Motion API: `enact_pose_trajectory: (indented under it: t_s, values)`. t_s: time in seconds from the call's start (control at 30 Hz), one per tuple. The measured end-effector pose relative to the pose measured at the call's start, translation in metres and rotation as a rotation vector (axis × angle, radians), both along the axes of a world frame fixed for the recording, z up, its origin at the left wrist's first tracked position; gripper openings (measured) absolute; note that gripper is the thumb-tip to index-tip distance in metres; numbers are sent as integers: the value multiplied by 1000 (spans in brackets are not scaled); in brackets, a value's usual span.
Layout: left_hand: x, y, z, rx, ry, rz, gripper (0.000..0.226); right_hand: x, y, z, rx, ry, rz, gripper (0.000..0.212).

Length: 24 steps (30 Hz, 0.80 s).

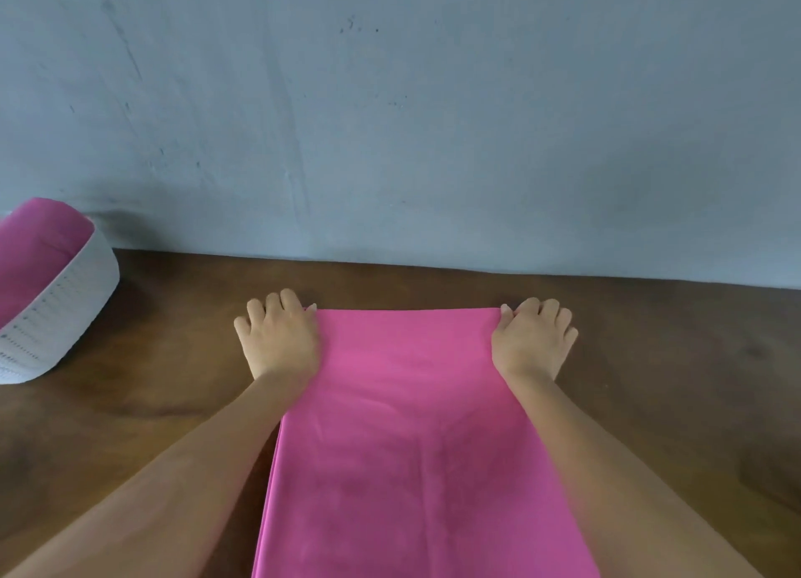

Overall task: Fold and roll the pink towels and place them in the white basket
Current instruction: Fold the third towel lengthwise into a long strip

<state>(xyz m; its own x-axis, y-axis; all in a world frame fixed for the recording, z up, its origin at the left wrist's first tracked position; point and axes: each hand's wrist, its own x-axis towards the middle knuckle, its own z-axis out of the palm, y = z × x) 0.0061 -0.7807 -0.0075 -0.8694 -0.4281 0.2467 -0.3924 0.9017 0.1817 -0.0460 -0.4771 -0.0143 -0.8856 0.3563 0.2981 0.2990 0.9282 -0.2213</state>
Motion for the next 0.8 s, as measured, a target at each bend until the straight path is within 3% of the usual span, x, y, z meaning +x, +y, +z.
enact_pose_trajectory:
  t_s: [0.4,0.8]
  values:
    - [-83,-3,3,-58,144,-63,29,-78,-6,3,-16,-26,-25,33]
    - [-97,9,12,-151,112,-147,18,-91,-6,8,-27,-106,-48,31]
